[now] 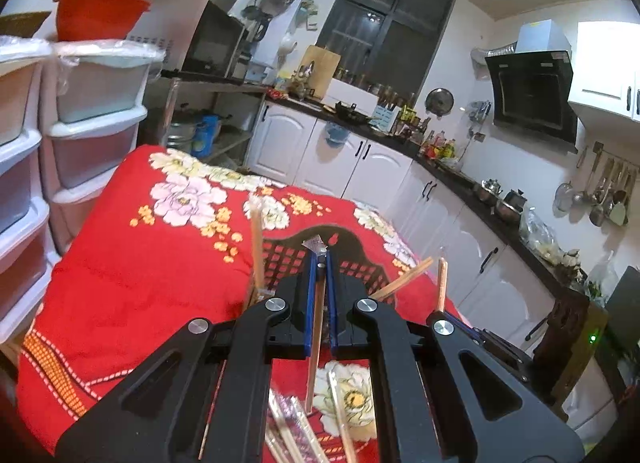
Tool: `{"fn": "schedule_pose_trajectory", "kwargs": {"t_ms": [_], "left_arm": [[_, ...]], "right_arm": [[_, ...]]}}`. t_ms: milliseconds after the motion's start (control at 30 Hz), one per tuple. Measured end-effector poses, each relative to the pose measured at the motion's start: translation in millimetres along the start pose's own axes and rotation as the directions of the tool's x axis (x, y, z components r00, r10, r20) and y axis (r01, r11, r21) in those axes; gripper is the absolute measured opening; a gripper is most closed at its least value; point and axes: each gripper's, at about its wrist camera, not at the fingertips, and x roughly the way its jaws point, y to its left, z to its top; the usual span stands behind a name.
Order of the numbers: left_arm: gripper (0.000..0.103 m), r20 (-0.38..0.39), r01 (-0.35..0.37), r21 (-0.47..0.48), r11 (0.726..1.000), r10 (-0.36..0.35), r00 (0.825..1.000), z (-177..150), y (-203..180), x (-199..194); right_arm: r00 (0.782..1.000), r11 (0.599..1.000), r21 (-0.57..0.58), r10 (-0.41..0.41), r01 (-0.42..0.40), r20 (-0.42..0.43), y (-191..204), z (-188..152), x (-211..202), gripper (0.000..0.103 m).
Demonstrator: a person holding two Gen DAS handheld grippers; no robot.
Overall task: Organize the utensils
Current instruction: 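Lift the left tool's pack above the caddy while the right tool carries its pack there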
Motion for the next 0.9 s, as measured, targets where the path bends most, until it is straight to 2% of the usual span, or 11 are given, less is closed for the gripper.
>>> {"fn": "schedule_pose_trajectory", "kwargs": {"t_ms": [567,900], "left_arm": [[0.001,0.085,0.048,0.041,0.998,-0.051,0.995,46.7,-34.9,11.4],[0.001,0.166,0.021,0.078,0.997,-0.034,0.985,71.8,-51.0,22.5]], "right_arm": [[0.993,1.000,-0.016,-0.012,0.014,0.114,-13.2,50.5,11.5,0.010],[0.982,0.999,-0.001,-0.039,0.040,0.187,-21.4,75.3,22.5,0.010]]}}
